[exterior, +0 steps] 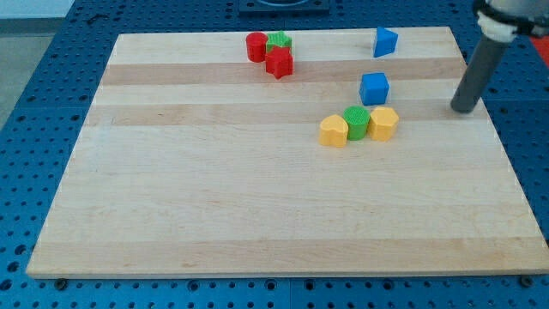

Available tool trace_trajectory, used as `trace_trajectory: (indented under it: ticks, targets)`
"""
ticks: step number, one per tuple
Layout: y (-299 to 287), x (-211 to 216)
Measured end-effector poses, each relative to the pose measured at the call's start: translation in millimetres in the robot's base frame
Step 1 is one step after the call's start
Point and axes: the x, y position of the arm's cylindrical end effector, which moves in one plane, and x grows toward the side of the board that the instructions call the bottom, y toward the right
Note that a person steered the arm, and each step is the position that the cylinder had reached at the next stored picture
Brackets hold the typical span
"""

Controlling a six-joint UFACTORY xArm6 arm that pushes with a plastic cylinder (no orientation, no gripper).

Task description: Point your arm at the green star

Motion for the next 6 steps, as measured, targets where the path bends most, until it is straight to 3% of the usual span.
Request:
trace_trajectory:
  ticks: [1, 2, 4, 6]
  targets:
    - [-19.1, -42.2]
    - [-94.9, -49.7]
    - [-150.9, -130.1]
    - [-256.2, -162.5]
